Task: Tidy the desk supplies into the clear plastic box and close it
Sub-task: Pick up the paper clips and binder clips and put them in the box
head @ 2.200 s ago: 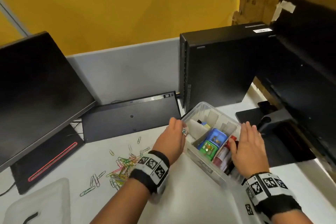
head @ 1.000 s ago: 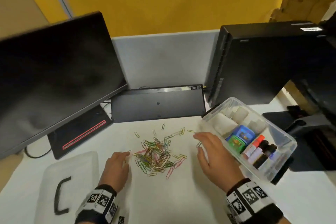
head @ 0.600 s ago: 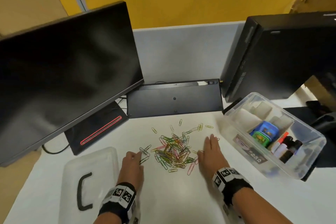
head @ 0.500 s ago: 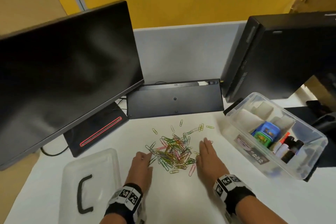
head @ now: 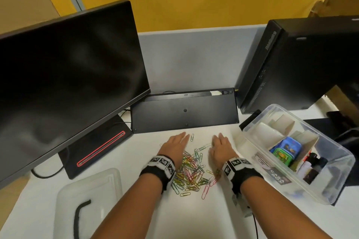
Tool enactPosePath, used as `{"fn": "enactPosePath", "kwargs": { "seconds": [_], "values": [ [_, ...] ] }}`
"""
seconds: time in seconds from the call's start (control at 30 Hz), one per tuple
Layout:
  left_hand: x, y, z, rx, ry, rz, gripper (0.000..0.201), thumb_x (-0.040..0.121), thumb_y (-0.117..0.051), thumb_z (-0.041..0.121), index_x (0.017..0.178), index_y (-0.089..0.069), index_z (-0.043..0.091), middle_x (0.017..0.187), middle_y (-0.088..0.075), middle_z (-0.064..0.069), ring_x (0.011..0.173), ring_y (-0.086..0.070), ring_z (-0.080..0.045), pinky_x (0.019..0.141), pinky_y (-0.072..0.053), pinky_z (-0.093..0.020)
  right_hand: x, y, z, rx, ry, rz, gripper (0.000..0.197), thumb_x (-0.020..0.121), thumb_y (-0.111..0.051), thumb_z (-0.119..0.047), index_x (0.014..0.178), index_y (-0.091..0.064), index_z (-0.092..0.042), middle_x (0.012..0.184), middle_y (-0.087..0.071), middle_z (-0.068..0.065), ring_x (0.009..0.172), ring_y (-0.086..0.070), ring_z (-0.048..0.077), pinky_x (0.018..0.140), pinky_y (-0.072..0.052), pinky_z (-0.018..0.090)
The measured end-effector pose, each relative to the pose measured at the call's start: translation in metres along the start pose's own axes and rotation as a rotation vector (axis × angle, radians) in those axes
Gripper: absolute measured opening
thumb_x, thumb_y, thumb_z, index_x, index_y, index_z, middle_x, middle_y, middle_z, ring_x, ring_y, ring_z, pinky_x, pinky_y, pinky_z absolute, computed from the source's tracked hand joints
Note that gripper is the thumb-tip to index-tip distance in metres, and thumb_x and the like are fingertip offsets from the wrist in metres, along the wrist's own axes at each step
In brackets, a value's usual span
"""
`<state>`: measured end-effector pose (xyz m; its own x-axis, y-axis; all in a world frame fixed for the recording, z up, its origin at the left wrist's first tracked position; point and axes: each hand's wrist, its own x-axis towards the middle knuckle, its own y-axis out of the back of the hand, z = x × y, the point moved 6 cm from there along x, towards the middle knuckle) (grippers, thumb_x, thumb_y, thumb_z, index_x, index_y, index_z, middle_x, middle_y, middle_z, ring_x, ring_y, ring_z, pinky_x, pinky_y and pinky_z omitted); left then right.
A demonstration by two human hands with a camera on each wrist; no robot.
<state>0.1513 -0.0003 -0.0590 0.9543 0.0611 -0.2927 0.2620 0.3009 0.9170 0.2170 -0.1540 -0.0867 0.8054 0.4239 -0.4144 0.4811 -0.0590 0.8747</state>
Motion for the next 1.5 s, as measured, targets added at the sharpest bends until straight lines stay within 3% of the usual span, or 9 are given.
{"fn": "enactPosePath", "kwargs": {
  "seconds": [0.13, 0.27, 0.4, 0.5, 0.6, 0.73, 0.87, 1.23, 1.5],
  "values": [
    [0.016, -0.013, 0.020, 0.192, -0.129, -0.168, 0.084, 0.083, -0.043, -0.008, 0.151, -0.002, 0.021, 0.160, 0.006, 0.003, 0.147, 0.001, -0.021, 0.120, -0.009, -0.038, -0.014, -0.019, -0.017, -0.078, 0.081, -0.021, 0.060, 0.101, -0.028, -0.024, 0.152, 0.001, -0.016, 0.158, 0.014, 0.012, 0.145, 0.011, 0.032, 0.118, -0.005, 0.041],
    [0.005, -0.012, 0.010, 0.251, -0.094, -0.107, 0.070, 0.089, -0.043, 0.001, 0.150, -0.011, 0.015, 0.159, -0.006, -0.003, 0.146, -0.004, -0.024, 0.120, -0.010, -0.040, -0.039, -0.030, -0.015, -0.090, 0.215, -0.020, 0.079, 0.091, -0.052, -0.014, 0.152, -0.003, -0.018, 0.159, 0.012, 0.001, 0.146, 0.010, 0.024, 0.113, -0.027, 0.037],
    [-0.029, -0.017, -0.008, 0.106, -0.030, -0.030, 0.060, 0.090, -0.048, 0.004, 0.145, -0.028, 0.015, 0.149, -0.029, -0.006, 0.134, -0.031, -0.024, 0.110, -0.034, -0.035, -0.061, -0.025, -0.007, -0.062, 0.335, 0.059, 0.053, 0.097, -0.038, -0.017, 0.148, -0.024, -0.019, 0.157, -0.015, 0.000, 0.143, -0.017, 0.023, 0.108, -0.037, 0.034],
    [-0.045, -0.007, -0.019, -0.007, -0.005, 0.069, 0.044, 0.094, -0.043, 0.012, 0.137, -0.041, 0.020, 0.135, -0.042, 0.000, 0.120, -0.042, -0.020, 0.098, -0.044, -0.034, -0.063, -0.008, -0.007, -0.036, 0.401, 0.097, 0.044, 0.093, -0.041, -0.023, 0.137, -0.038, -0.020, 0.140, -0.036, -0.003, 0.122, -0.040, 0.018, 0.093, -0.046, 0.030],
    [-0.049, 0.001, -0.035, -0.055, 0.081, 0.102, 0.050, 0.096, -0.043, 0.027, 0.143, -0.030, 0.019, 0.145, -0.031, -0.001, 0.129, -0.033, -0.021, 0.104, -0.039, -0.036, -0.055, -0.003, -0.014, -0.037, 0.407, 0.058, 0.067, 0.084, -0.053, -0.035, 0.144, -0.028, -0.017, 0.144, -0.029, 0.000, 0.128, -0.035, 0.020, 0.103, -0.040, 0.032],
    [-0.048, -0.014, -0.038, -0.102, 0.149, -0.089, 0.087, 0.082, -0.053, 0.062, 0.148, -0.017, 0.018, 0.149, -0.023, -0.002, 0.135, -0.023, -0.024, 0.110, -0.032, -0.040, -0.056, -0.018, -0.025, -0.169, 0.366, -0.063, 0.106, 0.068, -0.061, -0.069, 0.149, -0.013, -0.019, 0.151, -0.017, 0.002, 0.134, -0.022, 0.026, 0.112, -0.028, 0.041],
    [-0.054, -0.033, -0.025, -0.138, 0.063, -0.139, 0.093, 0.071, -0.066, 0.063, 0.146, -0.025, 0.025, 0.140, -0.028, 0.001, 0.128, -0.025, -0.020, 0.109, -0.031, -0.035, -0.066, -0.034, -0.017, -0.211, 0.372, -0.070, 0.117, 0.055, -0.066, -0.077, 0.146, -0.016, -0.025, 0.143, -0.023, -0.001, 0.127, -0.026, 0.023, 0.107, -0.033, 0.040],
    [-0.076, -0.034, -0.019, -0.204, -0.018, 0.118, 0.037, 0.091, -0.056, 0.034, 0.127, -0.054, 0.028, 0.119, -0.049, 0.007, 0.111, -0.044, -0.012, 0.092, -0.040, -0.023, -0.083, -0.042, -0.020, 0.062, 0.354, 0.068, 0.028, 0.091, -0.053, -0.038, 0.117, -0.048, -0.026, 0.116, -0.038, -0.005, 0.104, -0.038, 0.014, 0.085, -0.043, 0.027],
    [-0.086, -0.029, -0.027, -0.221, 0.007, 0.144, 0.030, 0.094, -0.050, 0.034, 0.121, -0.062, 0.028, 0.108, -0.058, 0.005, 0.101, -0.055, -0.013, 0.084, -0.045, -0.025, -0.087, -0.048, -0.023, -0.044, 0.352, 0.167, 0.020, 0.097, -0.045, -0.022, 0.115, -0.052, -0.017, 0.108, -0.049, 0.003, 0.095, -0.052, 0.023, 0.069, -0.045, 0.031]
  ]
}}
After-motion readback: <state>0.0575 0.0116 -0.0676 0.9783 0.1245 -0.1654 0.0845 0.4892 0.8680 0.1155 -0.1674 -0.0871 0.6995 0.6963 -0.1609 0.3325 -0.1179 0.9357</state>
